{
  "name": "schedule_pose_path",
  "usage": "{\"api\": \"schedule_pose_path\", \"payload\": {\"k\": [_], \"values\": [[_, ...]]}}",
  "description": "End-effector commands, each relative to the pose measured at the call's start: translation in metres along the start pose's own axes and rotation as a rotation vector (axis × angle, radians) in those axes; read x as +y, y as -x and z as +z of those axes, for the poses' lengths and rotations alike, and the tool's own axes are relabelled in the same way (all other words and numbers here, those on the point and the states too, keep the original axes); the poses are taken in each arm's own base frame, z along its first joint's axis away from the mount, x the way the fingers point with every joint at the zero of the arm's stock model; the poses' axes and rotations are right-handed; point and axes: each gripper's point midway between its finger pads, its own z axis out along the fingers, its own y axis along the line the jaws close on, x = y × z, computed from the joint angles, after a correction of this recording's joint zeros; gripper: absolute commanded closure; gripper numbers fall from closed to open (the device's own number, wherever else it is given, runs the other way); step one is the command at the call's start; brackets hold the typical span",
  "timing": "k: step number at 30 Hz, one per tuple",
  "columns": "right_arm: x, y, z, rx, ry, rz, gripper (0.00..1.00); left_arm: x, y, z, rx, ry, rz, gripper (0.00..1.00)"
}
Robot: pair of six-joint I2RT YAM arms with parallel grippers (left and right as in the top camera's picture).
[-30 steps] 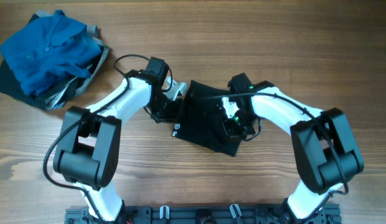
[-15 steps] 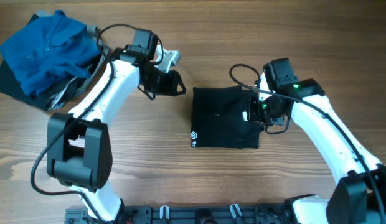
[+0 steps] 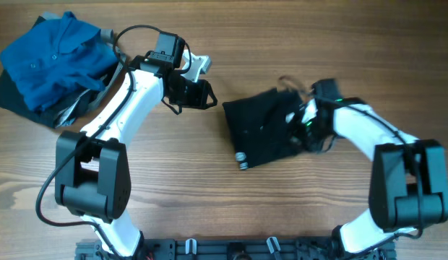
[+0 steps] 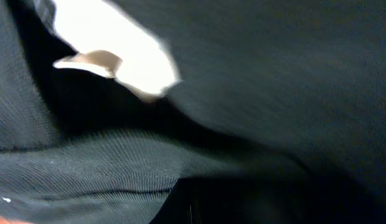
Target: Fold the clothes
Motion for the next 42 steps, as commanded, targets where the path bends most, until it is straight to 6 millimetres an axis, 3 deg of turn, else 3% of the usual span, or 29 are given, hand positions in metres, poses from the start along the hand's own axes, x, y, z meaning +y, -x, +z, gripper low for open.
{"api": "schedule_pose_path", "payload": {"k": [1,3,5,7,8,10,13,15,17,19,25,27,29,31,32,35,37,40,42], "values": [[-0.062,0.087,-0.026,-0.280,-0.184,0.045,0.95,-0.002,0.004,-0.005,-0.016,-0.002,0.023,0.58],[-0.037,0.100,-0.049,-0.311,-0.103,-0.070,0.89,-0.002,0.004,-0.005,-0.016,-0.002,0.023,0.54],[-0.010,0.097,-0.076,-0.329,-0.022,-0.165,0.83,-0.003,0.004,-0.004,-0.015,-0.002,0.024,0.52],[0.020,0.069,-0.093,-0.276,0.122,-0.220,0.81,-0.005,0.004,-0.003,-0.014,-0.004,0.032,0.51],[0.026,0.052,-0.095,-0.227,0.145,-0.221,0.81,-0.007,0.005,0.000,-0.015,-0.006,0.040,0.50],[0.025,0.028,-0.084,-0.137,0.118,-0.235,0.79,-0.009,0.007,0.002,-0.023,-0.009,0.050,0.50],[0.019,0.000,-0.052,-0.042,0.064,-0.225,0.78,-0.008,0.010,0.003,-0.031,-0.009,0.055,0.50],[-0.010,-0.010,-0.025,-0.028,-0.059,-0.058,0.86,-0.008,0.007,0.003,-0.021,-0.008,0.049,0.50],[-0.036,-0.004,-0.009,-0.074,-0.136,0.031,0.92,-0.008,0.005,0.003,-0.013,-0.008,0.045,0.50],[-0.062,0.014,-0.008,-0.164,-0.204,0.133,0.96,-0.008,0.005,0.003,-0.013,-0.008,0.045,0.49],[-0.115,0.079,-0.055,-0.397,-0.240,0.298,0.95,-0.008,0.004,0.003,-0.007,-0.007,0.042,0.47],[-0.106,0.090,-0.073,-0.398,-0.184,0.209,0.88,-0.008,0.004,0.003,-0.008,-0.008,0.042,0.46],[-0.079,0.089,-0.086,-0.376,-0.075,0.091,0.83,-0.012,0.003,0.005,-0.002,-0.014,0.049,0.46],[-0.039,0.074,-0.099,-0.326,0.099,-0.038,0.77,-0.022,0.001,0.012,0.006,-0.022,0.077,0.51],[-0.035,0.066,-0.101,-0.307,0.121,-0.049,0.76,-0.034,0.001,0.023,0.008,-0.033,0.117,0.56],[-0.031,0.051,-0.103,-0.264,0.136,-0.110,0.76,-0.039,0.005,0.054,0.003,0.021,0.189,0.69],[-0.026,0.044,-0.102,-0.237,0.163,-0.151,0.79,-0.047,0.011,0.073,-0.016,-0.001,0.229,0.87],[-0.022,0.042,-0.102,-0.234,0.187,-0.174,0.80,-0.051,0.019,0.089,-0.048,-0.013,0.255,0.92],[-0.022,0.043,-0.102,-0.237,0.186,-0.175,0.80,-0.048,0.014,0.109,-0.022,-0.030,0.222,0.94]]}}
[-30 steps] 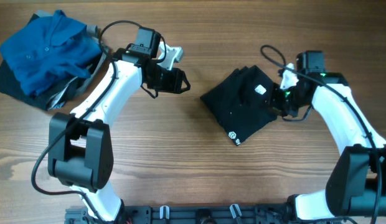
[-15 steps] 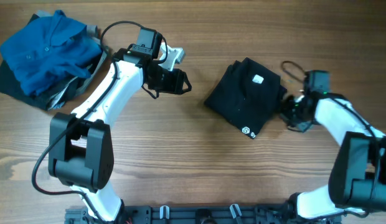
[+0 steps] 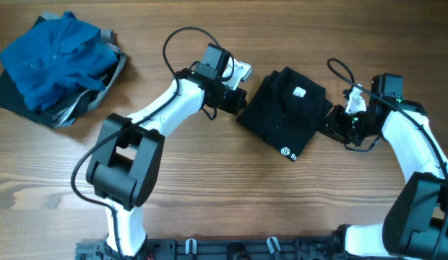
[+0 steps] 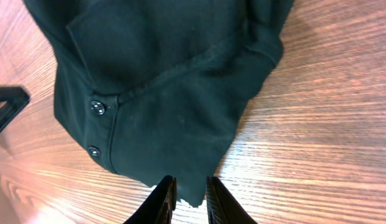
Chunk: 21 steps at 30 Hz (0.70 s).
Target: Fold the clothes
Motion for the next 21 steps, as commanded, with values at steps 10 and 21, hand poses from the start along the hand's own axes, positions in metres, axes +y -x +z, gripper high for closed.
{"api": "schedule_pose_path", "payload": {"k": [10,21], "values": [[0.012,-0.013,-0.005,0.049,0.035,-0.071,0.77,-0.057,-0.065,-0.002,0.297,-0.237,-0.282,0.96],[0.008,-0.016,0.062,0.016,-0.077,-0.042,0.96,-0.055,0.022,-0.016,-0.069,-0.174,-0.027,0.82]]}}
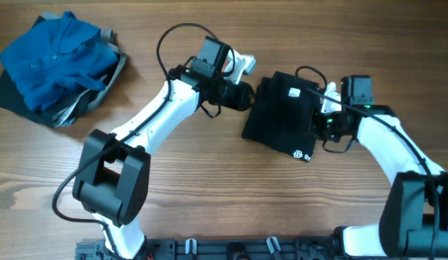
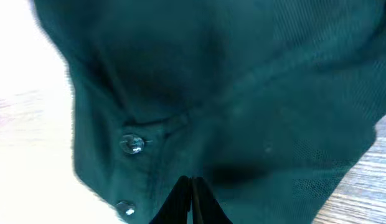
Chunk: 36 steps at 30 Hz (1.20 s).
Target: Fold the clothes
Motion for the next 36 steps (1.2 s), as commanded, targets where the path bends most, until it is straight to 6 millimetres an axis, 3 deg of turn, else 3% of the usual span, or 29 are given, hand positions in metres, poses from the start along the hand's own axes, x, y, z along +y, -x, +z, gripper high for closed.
{"api": "schedule_pose_path", "payload": {"k": [1,5,8,10,11,13,14,16,17,19,23,24,25,27,31,36], "values": [[-0.019,-0.015,0.021,0.066,-0.057,0.087,0.96,0.010,0.000,0.041,-0.003,-0.009,0.045,0.84],[-0.023,-0.021,0.027,0.094,-0.066,0.102,0.95,0.040,0.007,0.083,-0.050,-0.013,0.072,0.86],[-0.023,-0.021,0.027,0.095,-0.066,0.102,0.96,0.072,0.020,0.091,-0.124,0.083,0.023,0.80],[-0.023,-0.021,0.027,0.095,-0.066,0.102,0.95,0.077,0.041,0.079,-0.196,0.100,0.015,0.76],[-0.023,-0.022,0.027,0.099,-0.064,0.103,0.95,0.075,0.061,0.060,-0.243,0.091,-0.002,0.73],[-0.022,-0.022,0.025,0.097,-0.061,0.100,0.95,0.060,0.080,0.025,-0.265,0.047,-0.003,0.70],[-0.011,-0.020,0.017,0.085,-0.011,0.073,0.94,0.043,0.082,0.005,-0.257,0.004,0.001,0.69],[0.006,-0.013,-0.002,0.030,0.037,0.050,0.92,0.015,0.068,-0.013,-0.194,-0.066,-0.020,0.68],[0.013,-0.008,-0.014,-0.009,0.047,0.048,0.92,0.004,0.056,-0.011,-0.143,-0.094,-0.037,0.70],[0.021,-0.002,-0.029,-0.069,0.057,0.043,0.95,-0.008,0.026,0.007,-0.031,-0.119,-0.077,0.85],[0.000,0.011,-0.024,-0.119,-0.055,0.024,0.96,-0.020,-0.024,0.055,0.132,-0.141,-0.100,0.85],[-0.013,0.010,-0.016,-0.103,-0.107,0.023,0.96,-0.015,-0.041,0.075,0.183,-0.122,-0.111,0.85],[-0.024,0.005,-0.001,-0.058,-0.135,0.043,0.96,0.004,-0.057,0.093,0.222,-0.043,-0.184,0.87],[-0.031,0.002,0.014,-0.021,-0.144,0.055,0.96,0.033,-0.065,0.103,0.223,0.077,-0.308,0.88],[-0.035,0.003,0.024,-0.007,-0.140,0.038,0.95,0.076,-0.057,0.098,0.143,0.240,-0.489,0.87],[-0.025,0.001,0.004,-0.029,-0.135,-0.008,0.96,0.096,-0.039,0.073,0.091,0.235,-0.534,0.83]]}}
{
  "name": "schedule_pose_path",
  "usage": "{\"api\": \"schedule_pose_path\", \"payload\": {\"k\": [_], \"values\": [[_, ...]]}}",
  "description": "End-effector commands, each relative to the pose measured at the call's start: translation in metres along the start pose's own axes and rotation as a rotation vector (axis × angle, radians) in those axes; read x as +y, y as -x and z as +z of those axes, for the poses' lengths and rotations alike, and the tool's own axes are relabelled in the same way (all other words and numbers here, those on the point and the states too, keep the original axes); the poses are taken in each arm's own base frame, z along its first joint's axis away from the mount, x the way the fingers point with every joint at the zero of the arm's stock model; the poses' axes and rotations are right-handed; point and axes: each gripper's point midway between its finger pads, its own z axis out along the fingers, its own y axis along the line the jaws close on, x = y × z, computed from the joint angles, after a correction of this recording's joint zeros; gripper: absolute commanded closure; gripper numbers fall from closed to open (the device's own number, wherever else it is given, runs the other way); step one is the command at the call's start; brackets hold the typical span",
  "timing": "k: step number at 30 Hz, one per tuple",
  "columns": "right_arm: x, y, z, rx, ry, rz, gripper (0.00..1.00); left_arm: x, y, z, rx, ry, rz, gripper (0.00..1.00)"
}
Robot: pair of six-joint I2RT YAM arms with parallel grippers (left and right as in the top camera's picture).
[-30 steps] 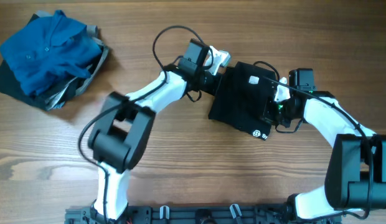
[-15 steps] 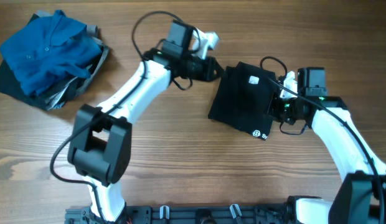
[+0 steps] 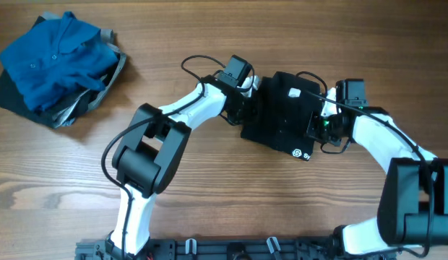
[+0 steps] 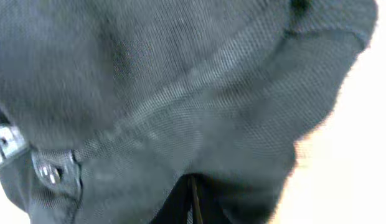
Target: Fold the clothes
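Observation:
A folded black garment [image 3: 280, 115] lies mid-table, with a white tag on top and a small logo at its near corner. My left gripper [image 3: 245, 108] is against the garment's left edge; its dark fingers merge with the cloth, so their state does not show. At the garment's right edge is my right gripper [image 3: 316, 128]. In the right wrist view that gripper [image 4: 192, 198] is shut, its tips together and pressed into the black fabric [image 4: 180, 93], with a button [image 4: 48, 174] at the left.
A pile of clothes with a blue shirt [image 3: 50, 58] on top, over grey and dark pieces, sits at the far left corner. Bare wooden table [image 3: 209, 202] lies in front of the garment. Cables loop over both arms.
My left gripper has come right and lower, up against the garment's left edge. The right gripper stays shut at the right edge, a bit deeper into the cloth. The garment has barely shifted.
First the black garment lay lower, with my right gripper on its right side and the left one apart. Then it lay turned and further back, my right fingers slightly parted by its corner. Then the right gripper was shut on the cloth, and now both grippers flank it.

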Motion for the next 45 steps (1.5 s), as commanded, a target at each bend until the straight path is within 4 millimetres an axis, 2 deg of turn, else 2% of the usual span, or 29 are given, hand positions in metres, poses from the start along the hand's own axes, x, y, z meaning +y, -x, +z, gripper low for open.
{"api": "schedule_pose_path", "payload": {"k": [1,3,4,6,8,9,11,14,16,19,20,22,23,24,25,30,32,33,35,36,37,39,41,43,45], "values": [[0.005,0.003,-0.019,-0.049,-0.008,-0.076,0.96,0.041,0.033,-0.033,-0.112,0.086,-0.041,0.81],[0.011,0.008,-0.030,-0.089,0.003,-0.092,0.95,0.021,0.045,-0.068,-0.178,0.045,0.066,0.80],[0.016,0.012,-0.041,-0.125,0.013,-0.105,0.95,0.004,0.049,-0.086,-0.219,0.028,0.150,0.80],[0.023,0.019,-0.061,-0.199,0.025,-0.083,0.92,-0.021,0.049,-0.096,-0.256,-0.007,0.249,0.80],[0.012,0.023,-0.075,-0.256,-0.038,0.043,0.93,-0.040,0.046,-0.086,-0.257,-0.047,0.328,0.82],[-0.008,0.022,-0.084,-0.295,-0.136,0.190,0.96,-0.048,0.042,-0.074,-0.250,-0.060,0.364,0.87],[-0.021,0.018,-0.089,-0.309,-0.200,0.256,0.96,-0.063,0.032,-0.050,-0.218,-0.099,0.441,0.91],[-0.040,0.013,-0.093,-0.292,-0.213,0.374,0.96,-0.069,0.012,-0.005,-0.139,-0.155,0.490,0.93],[-0.045,0.014,-0.095,-0.280,-0.175,0.392,0.96,-0.070,0.008,0.012,-0.122,-0.180,0.509,0.93],[-0.047,0.014,-0.096,-0.269,-0.167,0.374,0.96,-0.055,0.008,0.033,-0.108,-0.168,0.500,0.91],[-0.047,0.013,-0.096,-0.268,-0.168,0.374,0.96,-0.045,0.010,0.041,-0.107,-0.142,0.484,0.91],[-0.047,0.013,-0.096,-0.269,-0.167,0.374,0.96,-0.011,0.023,0.046,-0.145,-0.004,0.317,0.92],[-0.047,0.013,-0.096,-0.268,-0.168,0.374,0.95,0.007,0.033,0.041,-0.177,0.064,0.214,0.93],[-0.047,0.013,-0.096,-0.269,-0.167,0.374,0.96,0.017,0.038,0.037,-0.190,0.082,0.155,0.94],[-0.047,0.014,-0.096,-0.269,-0.167,0.374,0.96,0.038,0.047,0.028,-0.218,0.143,0.077,0.94],[-0.047,0.014,-0.096,-0.270,-0.167,0.371,0.96,0.102,0.071,-0.010,-0.258,0.231,-0.098,0.95],[-0.047,0.014,-0.096,-0.269,-0.169,0.348,0.96,0.119,0.075,-0.024,-0.258,0.241,-0.141,0.94],[-0.047,0.014,-0.096,-0.267,-0.172,0.322,0.96,0.122,0.079,-0.031,-0.264,0.236,-0.132,0.93],[-0.037,0.014,-0.094,-0.245,-0.126,0.206,0.95,0.112,0.087,-0.059,-0.300,0.226,-0.073,0.89],[-0.023,0.015,-0.093,-0.231,-0.057,0.121,0.92,0.094,0.091,-0.077,-0.322,0.205,-0.002,0.87],[-0.014,0.016,-0.092,-0.228,-0.010,0.082,0.89,0.065,0.090,-0.094,-0.341,0.170,0.098,0.82],[-0.014,0.016,-0.093,-0.231,-0.009,0.086,0.90,0.033,0.085,-0.105,-0.357,0.143,0.212,0.74],[-0.013,0.019,-0.093,-0.241,-0.006,0.085,0.88,0.008,0.077,-0.097,-0.353,0.128,0.308,0.70],[-0.013,0.020,-0.093,-0.244,-0.005,0.086,0.88,0.005,0.066,-0.070,-0.312,0.145,0.333,0.74],[-0.012,0.020,-0.093,-0.242,0.000,0.087,0.89,0.009,0.052,-0.033,-0.246,0.152,0.331,0.85]]}}
